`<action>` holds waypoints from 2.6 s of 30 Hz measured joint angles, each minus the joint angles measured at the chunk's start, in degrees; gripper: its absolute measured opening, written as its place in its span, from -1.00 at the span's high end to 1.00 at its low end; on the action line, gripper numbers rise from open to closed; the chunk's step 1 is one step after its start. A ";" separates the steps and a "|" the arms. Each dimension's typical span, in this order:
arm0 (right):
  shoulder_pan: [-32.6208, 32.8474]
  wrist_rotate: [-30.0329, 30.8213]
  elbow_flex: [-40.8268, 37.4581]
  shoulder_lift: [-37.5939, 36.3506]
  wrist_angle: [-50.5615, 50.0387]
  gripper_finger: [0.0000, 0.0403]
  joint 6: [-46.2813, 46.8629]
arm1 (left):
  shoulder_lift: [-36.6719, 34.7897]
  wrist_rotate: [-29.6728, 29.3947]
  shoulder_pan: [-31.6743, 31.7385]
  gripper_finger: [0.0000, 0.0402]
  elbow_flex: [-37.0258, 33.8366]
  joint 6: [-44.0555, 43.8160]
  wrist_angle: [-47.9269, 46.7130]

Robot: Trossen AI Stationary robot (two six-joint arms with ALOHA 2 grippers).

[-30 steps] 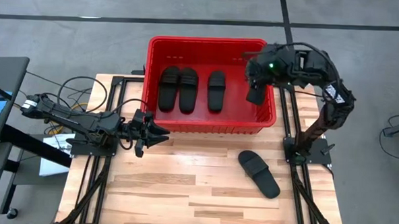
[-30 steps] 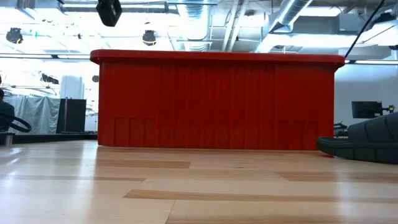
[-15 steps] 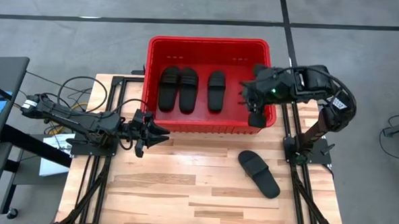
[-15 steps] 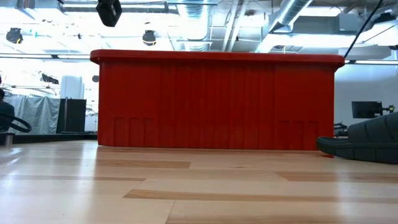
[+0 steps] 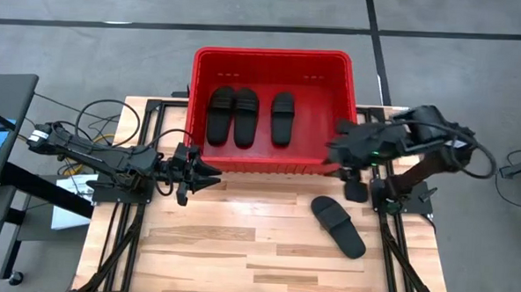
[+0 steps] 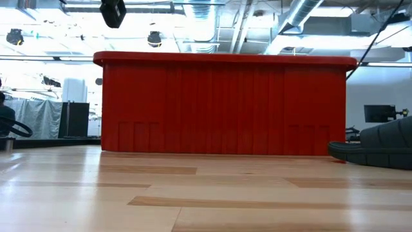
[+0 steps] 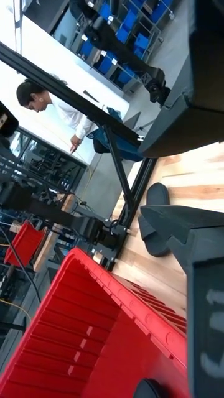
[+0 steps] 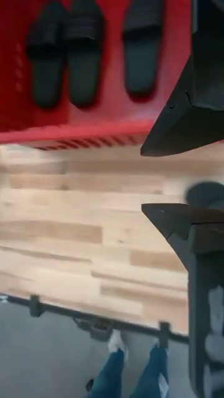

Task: Pick and place slides into bin
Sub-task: Put the black slide into the red container

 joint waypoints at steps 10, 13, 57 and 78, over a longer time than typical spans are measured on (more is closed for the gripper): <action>1.84 0.93 -21.85 -17.16 -0.26 0.39 11.45 | 0.01 -0.02 0.01 0.38 0.00 -0.07 -0.08; 4.05 0.08 -27.24 -20.10 -0.15 0.39 14.23 | 0.01 -0.01 -0.01 0.38 0.00 -0.10 -0.06; 37.65 -7.51 -59.08 -2.92 19.88 0.39 33.25 | 0.01 -2.47 -0.08 0.38 0.00 -1.11 0.05; 38.31 -11.10 -59.08 7.54 29.68 0.39 33.48 | 0.00 0.57 -0.10 0.38 0.00 -1.16 -0.02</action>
